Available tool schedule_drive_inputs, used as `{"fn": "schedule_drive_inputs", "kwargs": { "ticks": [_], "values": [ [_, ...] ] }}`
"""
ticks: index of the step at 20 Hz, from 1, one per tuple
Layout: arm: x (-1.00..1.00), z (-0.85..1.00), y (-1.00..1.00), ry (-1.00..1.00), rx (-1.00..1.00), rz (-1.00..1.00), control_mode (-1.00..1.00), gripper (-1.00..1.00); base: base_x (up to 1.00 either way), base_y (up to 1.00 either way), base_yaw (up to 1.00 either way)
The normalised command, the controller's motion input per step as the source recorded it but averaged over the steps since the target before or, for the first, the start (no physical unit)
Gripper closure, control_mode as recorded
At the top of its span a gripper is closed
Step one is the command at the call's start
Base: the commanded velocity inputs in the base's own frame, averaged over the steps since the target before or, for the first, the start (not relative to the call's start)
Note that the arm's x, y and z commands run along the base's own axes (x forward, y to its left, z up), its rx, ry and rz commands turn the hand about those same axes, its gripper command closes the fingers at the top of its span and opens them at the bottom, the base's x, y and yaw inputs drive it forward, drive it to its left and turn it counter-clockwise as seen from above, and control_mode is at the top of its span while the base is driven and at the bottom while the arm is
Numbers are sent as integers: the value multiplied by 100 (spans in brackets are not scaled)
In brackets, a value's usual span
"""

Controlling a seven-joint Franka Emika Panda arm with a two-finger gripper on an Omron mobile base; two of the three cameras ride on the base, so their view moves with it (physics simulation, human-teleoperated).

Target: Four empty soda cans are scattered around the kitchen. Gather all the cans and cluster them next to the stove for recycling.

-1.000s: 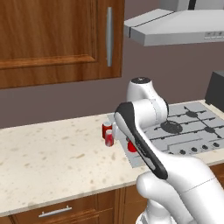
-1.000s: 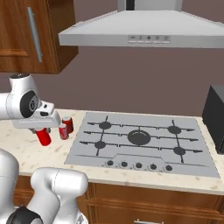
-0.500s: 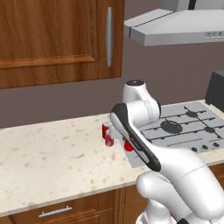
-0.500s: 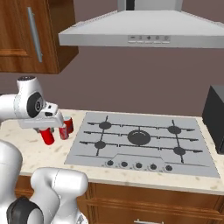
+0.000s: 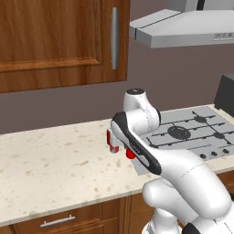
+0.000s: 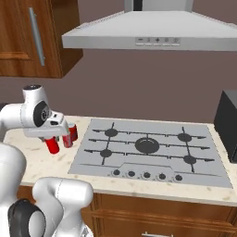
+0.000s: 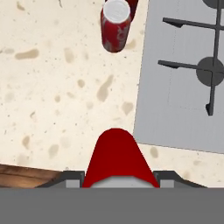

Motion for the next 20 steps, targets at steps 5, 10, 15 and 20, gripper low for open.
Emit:
{"fn": "schedule_drive_inputs", "kwargs": {
  "ticks": [5, 10, 15, 20],
  "values": [
    [9, -27, 2, 0, 0, 0, -100, 100, 0, 0, 0],
    [16, -21, 6, 0, 0, 0, -100, 100, 0, 0, 0],
    [28, -13, 3, 0, 0, 0, -100, 100, 0, 0, 0],
    [22, -17, 2, 0, 0, 0, -100, 100, 0, 0, 0]
  ]
}}
